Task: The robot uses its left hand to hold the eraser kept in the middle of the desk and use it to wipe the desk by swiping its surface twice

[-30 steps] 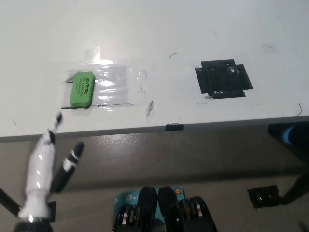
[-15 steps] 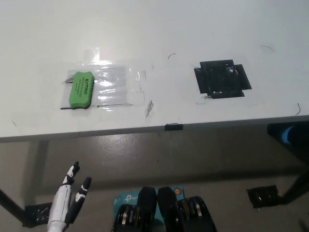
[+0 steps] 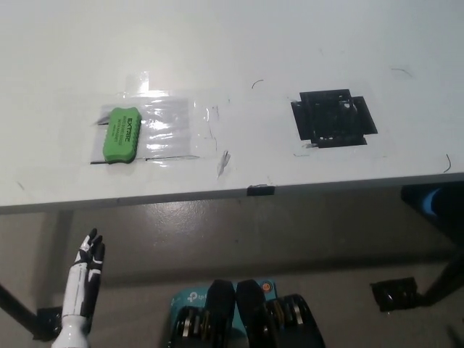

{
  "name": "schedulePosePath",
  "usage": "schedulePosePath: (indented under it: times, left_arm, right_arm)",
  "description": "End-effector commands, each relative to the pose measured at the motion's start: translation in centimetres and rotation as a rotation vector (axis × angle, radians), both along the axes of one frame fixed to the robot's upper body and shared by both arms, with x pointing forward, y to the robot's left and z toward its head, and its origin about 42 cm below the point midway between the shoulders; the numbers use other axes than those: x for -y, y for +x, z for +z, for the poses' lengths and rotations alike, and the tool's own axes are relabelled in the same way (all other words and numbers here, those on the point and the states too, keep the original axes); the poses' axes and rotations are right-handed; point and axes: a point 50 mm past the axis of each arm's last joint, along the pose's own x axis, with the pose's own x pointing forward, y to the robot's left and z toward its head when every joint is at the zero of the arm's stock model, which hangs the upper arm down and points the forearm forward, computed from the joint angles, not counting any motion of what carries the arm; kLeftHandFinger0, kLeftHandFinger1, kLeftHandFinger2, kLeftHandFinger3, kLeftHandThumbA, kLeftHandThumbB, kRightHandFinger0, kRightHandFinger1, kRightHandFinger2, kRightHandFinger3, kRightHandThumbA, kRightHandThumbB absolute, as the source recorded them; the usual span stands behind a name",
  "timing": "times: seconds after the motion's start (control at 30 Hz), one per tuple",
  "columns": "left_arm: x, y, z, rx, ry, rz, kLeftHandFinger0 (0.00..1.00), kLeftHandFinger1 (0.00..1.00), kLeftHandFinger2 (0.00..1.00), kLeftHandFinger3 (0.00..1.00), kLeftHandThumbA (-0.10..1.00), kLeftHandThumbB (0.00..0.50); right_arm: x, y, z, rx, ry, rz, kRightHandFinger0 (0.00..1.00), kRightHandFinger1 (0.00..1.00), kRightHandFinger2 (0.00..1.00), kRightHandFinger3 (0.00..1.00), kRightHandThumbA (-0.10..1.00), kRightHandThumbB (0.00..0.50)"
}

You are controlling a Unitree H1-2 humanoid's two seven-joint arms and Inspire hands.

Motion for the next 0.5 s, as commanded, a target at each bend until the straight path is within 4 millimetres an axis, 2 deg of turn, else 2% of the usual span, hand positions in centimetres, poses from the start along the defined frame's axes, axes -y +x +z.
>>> schedulePosePath:
  times: [0.0,0.07,0.13,0.27,0.3,0.37,0.47]
  left_arm:
    - [-0.46,0.64,1.05,0.021,-0.049,0.006,1.0,1.0,1.0,1.0,1.0,0.412]
    - [-0.55,0.55,1.07,0.02,-0.054,0.005,1.0,1.0,1.0,1.0,1.0,0.399]
    - [-0.62,0.55,1.11,0.019,-0.057,0.004,1.0,1.0,1.0,1.0,1.0,0.393]
    - [-0.44,0.57,1.27,0.026,-0.062,0.0,1.0,1.0,1.0,1.0,1.0,0.402]
    - [-0.34,0.77,1.34,0.02,-0.061,0.006,1.0,1.0,1.0,1.0,1.0,0.429]
    - [-0.27,0.85,1.32,0.026,-0.07,0.001,1.0,1.0,1.0,1.0,1.0,0.446]
    - [-0.29,0.84,1.36,0.025,-0.07,-0.001,1.0,1.0,1.0,1.0,1.0,0.436]
  right_arm:
    - [0.13,0.63,1.35,0.053,-0.011,0.006,1.0,1.0,1.0,1.0,1.0,0.31]
    - [0.09,0.59,1.25,0.051,-0.008,0.005,1.0,1.0,1.0,1.0,1.0,0.32]
    - [0.05,0.52,1.17,0.051,-0.009,0.01,1.0,1.0,1.0,1.0,1.0,0.306]
    - [0.1,0.5,1.18,0.046,-0.008,0.015,1.0,1.0,1.0,1.0,1.0,0.313]
    - [0.17,0.57,1.18,0.049,-0.01,0.01,1.0,1.0,1.0,1.0,1.0,0.307]
    - [0.22,0.5,1.15,0.047,-0.002,0.012,1.0,1.0,1.0,1.0,1.0,0.299]
    - [0.25,0.52,1.14,0.049,-0.001,0.014,1.0,1.0,1.0,1.0,1.0,0.296]
